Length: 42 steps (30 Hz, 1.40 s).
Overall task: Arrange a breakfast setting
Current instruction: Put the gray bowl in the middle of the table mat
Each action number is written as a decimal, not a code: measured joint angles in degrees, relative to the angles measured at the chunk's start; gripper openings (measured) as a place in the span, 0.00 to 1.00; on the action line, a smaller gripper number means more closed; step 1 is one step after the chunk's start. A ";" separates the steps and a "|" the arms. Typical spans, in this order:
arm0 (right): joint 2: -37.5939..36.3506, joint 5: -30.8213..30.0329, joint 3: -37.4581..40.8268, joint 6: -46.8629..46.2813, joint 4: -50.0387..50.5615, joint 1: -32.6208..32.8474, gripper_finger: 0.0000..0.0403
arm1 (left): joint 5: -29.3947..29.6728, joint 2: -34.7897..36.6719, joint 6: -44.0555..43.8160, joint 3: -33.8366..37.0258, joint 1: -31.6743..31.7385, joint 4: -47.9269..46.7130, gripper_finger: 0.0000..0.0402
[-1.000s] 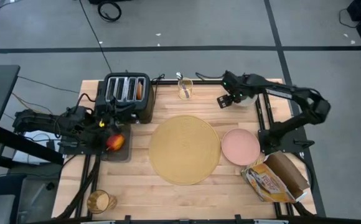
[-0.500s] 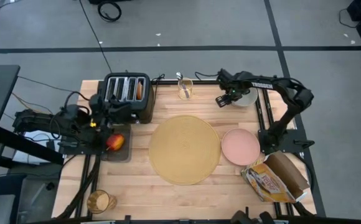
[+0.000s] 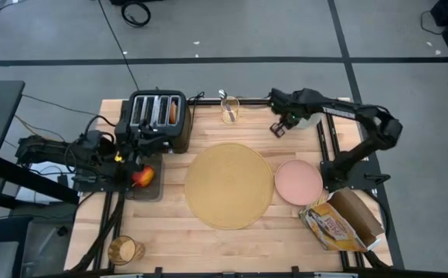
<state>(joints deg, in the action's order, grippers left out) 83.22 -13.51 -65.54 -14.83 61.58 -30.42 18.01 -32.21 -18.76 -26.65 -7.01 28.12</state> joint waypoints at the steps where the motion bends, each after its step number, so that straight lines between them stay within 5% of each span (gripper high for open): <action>1: -0.84 0.95 -1.37 1.37 0.80 3.14 0.02 | -0.01 -0.01 0.01 0.00 0.00 -0.05 0.23; 8: -1.83 12.24 -3.65 19.93 -4.33 28.01 0.02 | -0.38 -0.02 2.69 0.00 0.00 -0.63 0.23; 14: 7.45 7.03 -3.54 23.30 -18.86 40.44 0.02 | -3.06 -0.04 2.64 0.00 0.00 -0.60 0.23; 26: 24.86 5.90 -12.28 35.00 -20.35 42.89 0.02 | -6.35 -0.02 0.73 0.00 0.02 -0.53 0.23; 42: 27.36 5.74 -12.11 40.48 -20.47 43.54 0.14 | -8.25 -0.04 -1.39 0.00 0.02 -0.71 0.23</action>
<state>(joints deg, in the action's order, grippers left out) 110.59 -7.77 -77.65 25.65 41.11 13.13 9.76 -32.25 -20.14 -26.65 -6.99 27.42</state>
